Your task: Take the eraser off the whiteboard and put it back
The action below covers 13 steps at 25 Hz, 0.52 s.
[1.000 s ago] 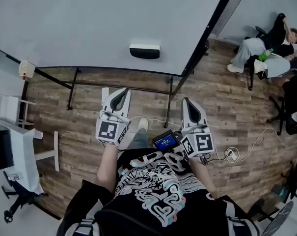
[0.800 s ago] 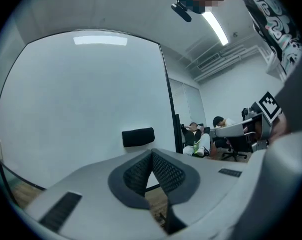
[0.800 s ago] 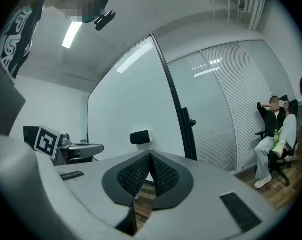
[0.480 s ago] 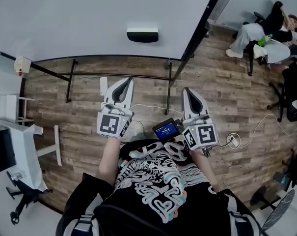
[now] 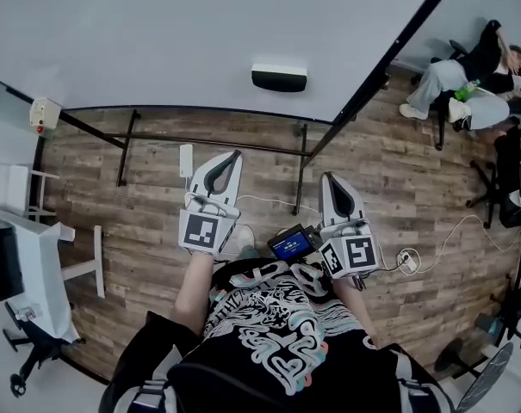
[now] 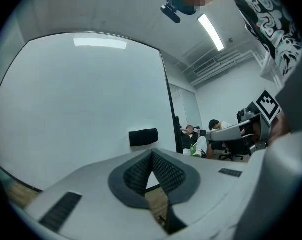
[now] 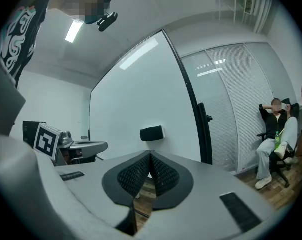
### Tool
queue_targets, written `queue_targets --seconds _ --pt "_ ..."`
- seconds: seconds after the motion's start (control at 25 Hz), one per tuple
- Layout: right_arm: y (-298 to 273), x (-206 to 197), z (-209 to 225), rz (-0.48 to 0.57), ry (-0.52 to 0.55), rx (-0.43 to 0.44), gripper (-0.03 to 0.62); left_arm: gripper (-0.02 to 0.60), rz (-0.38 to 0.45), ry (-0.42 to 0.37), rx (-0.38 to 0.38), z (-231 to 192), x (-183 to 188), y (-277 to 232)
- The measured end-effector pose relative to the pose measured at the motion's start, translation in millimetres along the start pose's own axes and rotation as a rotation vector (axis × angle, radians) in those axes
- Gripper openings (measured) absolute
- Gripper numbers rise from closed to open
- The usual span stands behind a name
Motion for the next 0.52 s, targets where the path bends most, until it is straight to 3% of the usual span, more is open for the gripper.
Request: queue_targets --seconds 0.12,0.52 --pt "-0.2 -0.5 2.1 0.006 -0.025 -0.023 0.017 0.029 -0.033 0.002 -0.005 -0.7 -9.5 -1.3" --pt "-6.8 -4.4 -2.8 -0.005 -0.019 -0.033 0.017 0.029 -0.013 0.024 0.033 -16.6 -11.7 7.4"
Point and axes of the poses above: the fingertips, and each gripper's own axes: y backward along the fingers, z to its right, x out of its top, the point moved 4 cm from there along y, backward along the fingers, and after that the axes turned 4 degrees about -z, right-handed, at the moved point
